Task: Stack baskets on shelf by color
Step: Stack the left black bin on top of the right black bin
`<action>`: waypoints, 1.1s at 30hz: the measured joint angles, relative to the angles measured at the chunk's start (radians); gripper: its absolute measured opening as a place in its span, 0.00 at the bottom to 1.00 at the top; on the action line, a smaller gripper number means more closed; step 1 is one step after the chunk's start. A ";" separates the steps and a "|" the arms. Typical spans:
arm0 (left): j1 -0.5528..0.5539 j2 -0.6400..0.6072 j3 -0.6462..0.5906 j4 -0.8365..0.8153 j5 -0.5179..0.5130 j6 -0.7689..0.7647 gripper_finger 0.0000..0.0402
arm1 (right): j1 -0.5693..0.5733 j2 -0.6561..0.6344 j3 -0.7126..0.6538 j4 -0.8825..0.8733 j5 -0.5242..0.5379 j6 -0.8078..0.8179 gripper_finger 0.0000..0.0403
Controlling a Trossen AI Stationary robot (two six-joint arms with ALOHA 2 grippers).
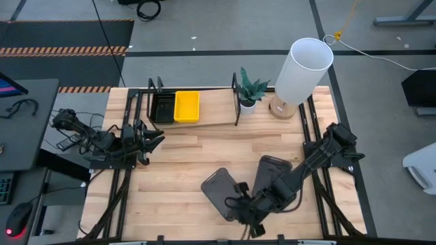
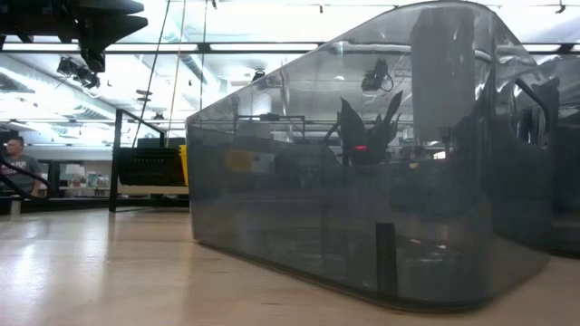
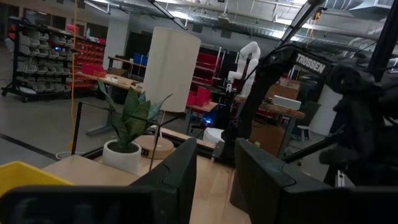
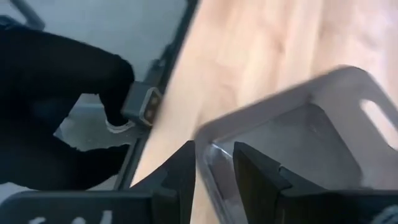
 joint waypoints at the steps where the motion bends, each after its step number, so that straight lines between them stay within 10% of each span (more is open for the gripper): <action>1: 0.000 0.000 0.000 0.000 0.000 0.000 0.29 | 0.005 0.000 -0.018 0.030 0.000 -0.006 0.29; 18: 0.000 0.000 0.000 -0.003 0.000 -0.003 0.29 | 0.023 0.002 -0.231 0.281 -0.023 -0.052 0.49; 33: 0.000 0.000 0.000 -0.007 0.000 -0.001 0.29 | 0.022 0.002 -0.323 0.364 -0.007 -0.107 0.36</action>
